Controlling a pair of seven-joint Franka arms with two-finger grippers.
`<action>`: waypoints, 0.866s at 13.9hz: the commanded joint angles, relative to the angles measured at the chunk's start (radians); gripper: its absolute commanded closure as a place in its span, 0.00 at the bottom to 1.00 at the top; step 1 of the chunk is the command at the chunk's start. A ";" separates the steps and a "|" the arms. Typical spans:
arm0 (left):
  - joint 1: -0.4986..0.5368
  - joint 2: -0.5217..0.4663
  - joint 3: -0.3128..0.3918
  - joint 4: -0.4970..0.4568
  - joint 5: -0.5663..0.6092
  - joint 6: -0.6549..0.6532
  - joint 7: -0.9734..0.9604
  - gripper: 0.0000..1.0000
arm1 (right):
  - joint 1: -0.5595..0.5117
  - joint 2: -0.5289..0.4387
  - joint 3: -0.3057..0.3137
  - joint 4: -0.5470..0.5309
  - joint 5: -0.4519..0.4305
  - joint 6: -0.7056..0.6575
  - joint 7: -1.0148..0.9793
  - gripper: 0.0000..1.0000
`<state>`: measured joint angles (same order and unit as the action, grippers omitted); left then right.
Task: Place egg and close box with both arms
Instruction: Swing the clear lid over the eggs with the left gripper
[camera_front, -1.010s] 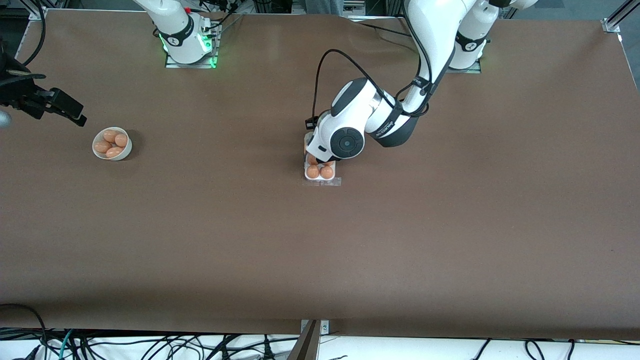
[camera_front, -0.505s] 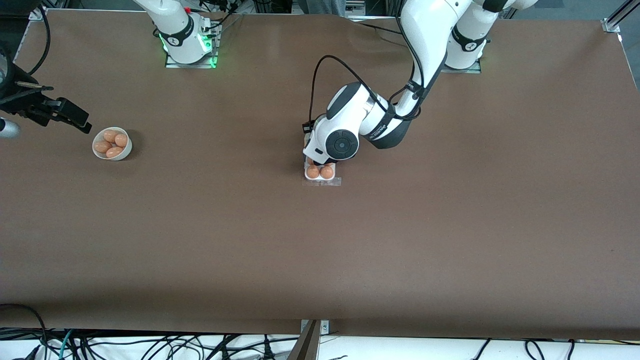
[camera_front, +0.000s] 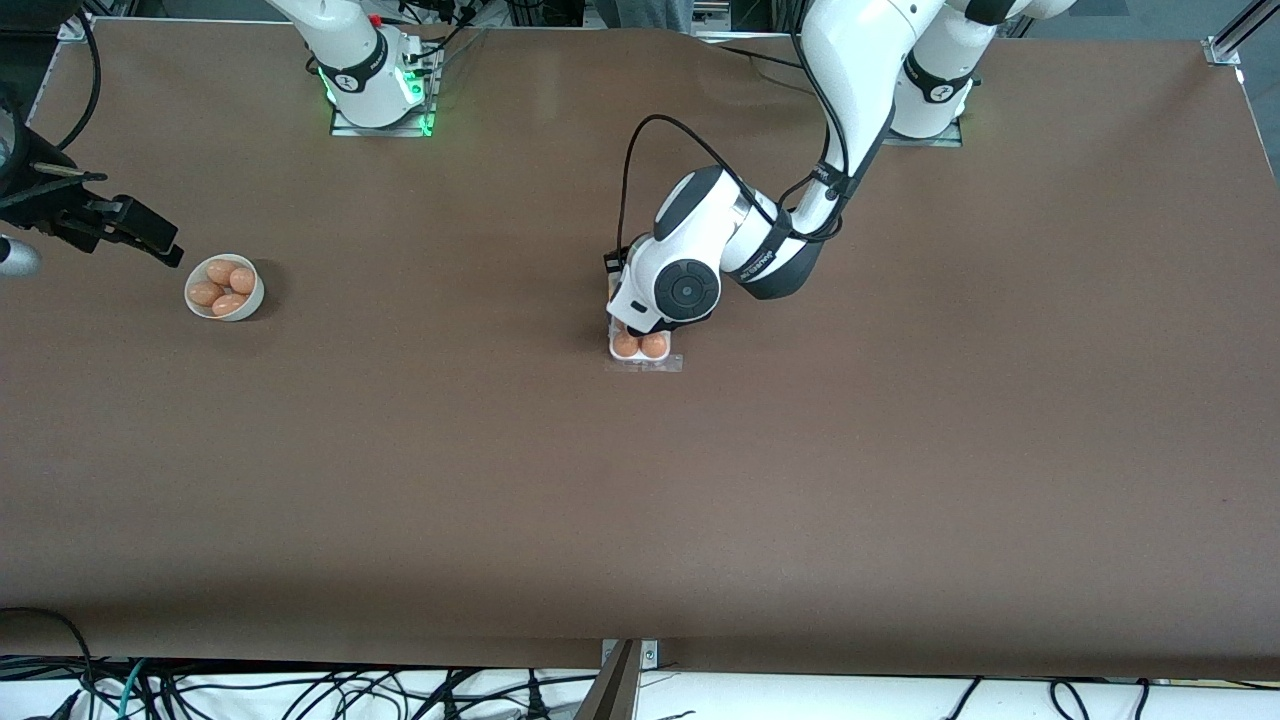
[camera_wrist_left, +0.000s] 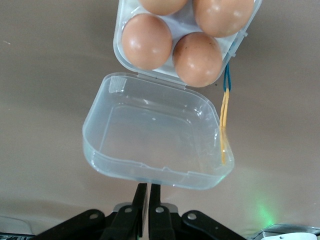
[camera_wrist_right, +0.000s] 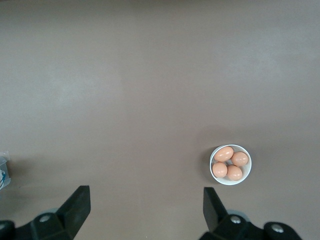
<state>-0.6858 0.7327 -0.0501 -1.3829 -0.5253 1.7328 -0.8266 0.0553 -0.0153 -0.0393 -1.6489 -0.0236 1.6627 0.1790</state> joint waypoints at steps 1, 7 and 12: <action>-0.014 0.011 0.015 0.024 -0.004 0.005 -0.011 0.92 | -0.003 -0.011 0.006 -0.006 -0.002 0.005 0.004 0.00; -0.012 0.011 0.015 0.024 0.042 0.019 -0.008 0.92 | -0.003 -0.011 0.006 -0.006 -0.002 0.008 0.004 0.00; -0.008 0.010 0.018 0.025 0.044 0.057 -0.008 0.92 | -0.003 -0.011 0.006 -0.005 -0.002 0.008 0.004 0.00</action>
<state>-0.6857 0.7327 -0.0399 -1.3828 -0.5066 1.7779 -0.8266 0.0553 -0.0153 -0.0393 -1.6489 -0.0236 1.6640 0.1790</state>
